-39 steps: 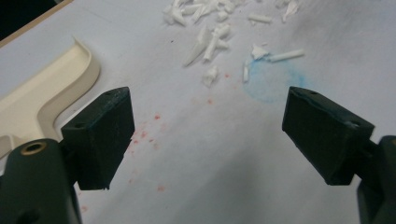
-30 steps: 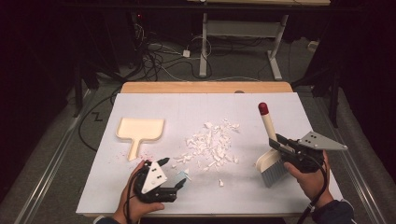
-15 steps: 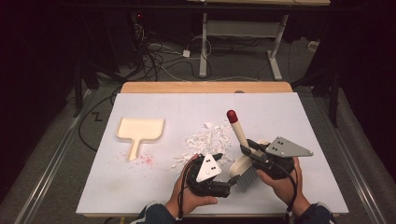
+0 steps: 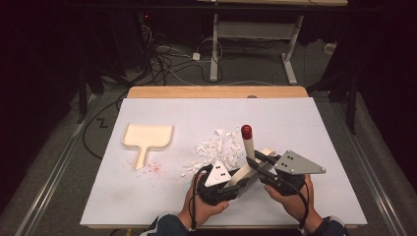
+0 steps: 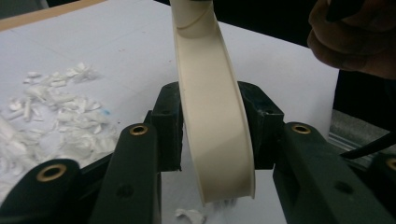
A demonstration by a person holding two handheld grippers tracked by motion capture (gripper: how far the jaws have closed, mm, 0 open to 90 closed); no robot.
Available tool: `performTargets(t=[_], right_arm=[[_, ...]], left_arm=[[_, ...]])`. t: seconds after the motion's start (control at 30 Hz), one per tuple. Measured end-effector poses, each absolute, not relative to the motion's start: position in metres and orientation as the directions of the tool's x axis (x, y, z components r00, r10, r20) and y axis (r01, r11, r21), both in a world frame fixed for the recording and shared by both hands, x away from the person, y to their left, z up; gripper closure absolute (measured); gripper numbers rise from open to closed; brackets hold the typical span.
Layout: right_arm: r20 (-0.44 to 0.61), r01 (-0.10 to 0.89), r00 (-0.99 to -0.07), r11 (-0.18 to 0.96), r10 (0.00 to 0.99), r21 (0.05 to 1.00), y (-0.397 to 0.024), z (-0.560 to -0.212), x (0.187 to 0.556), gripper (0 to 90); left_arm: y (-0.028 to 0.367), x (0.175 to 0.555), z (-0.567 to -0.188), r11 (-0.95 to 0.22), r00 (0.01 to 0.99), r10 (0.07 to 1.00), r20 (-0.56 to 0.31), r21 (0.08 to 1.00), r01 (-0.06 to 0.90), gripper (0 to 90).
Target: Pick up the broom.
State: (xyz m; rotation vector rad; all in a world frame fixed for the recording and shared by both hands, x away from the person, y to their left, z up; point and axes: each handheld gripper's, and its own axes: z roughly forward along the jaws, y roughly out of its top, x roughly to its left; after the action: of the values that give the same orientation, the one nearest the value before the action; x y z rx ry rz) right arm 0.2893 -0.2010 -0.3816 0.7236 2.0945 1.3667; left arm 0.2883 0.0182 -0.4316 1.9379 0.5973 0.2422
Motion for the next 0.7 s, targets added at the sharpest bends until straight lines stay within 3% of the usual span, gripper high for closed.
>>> performTargets(t=[0.1, 0.33, 0.7], right_arm=[[-0.138, 0.132, -0.733, 0.338, 0.666, 0.932, -0.207, -0.379, 0.288, 67.4], [-0.156, 0.07, -0.841, 0.39, 0.519, 0.918, -0.227, -0.371, 0.287, 47.1], [-0.061, 0.105, -0.949, 0.492, 0.309, 0.864, -0.224, -0.396, 0.302, 37.0]], left_arm=[[0.03, 0.29, -0.424, -0.352, 0.875, 0.476, -0.085, 0.894, 0.278, 65.1], [0.049, 0.289, -0.411, -0.411, 0.907, 0.419, -0.037, 0.883, 0.226, 65.1], [0.062, 0.283, -0.404, -0.465, 0.97, 0.244, -0.018, 0.875, 0.133, 65.1]])
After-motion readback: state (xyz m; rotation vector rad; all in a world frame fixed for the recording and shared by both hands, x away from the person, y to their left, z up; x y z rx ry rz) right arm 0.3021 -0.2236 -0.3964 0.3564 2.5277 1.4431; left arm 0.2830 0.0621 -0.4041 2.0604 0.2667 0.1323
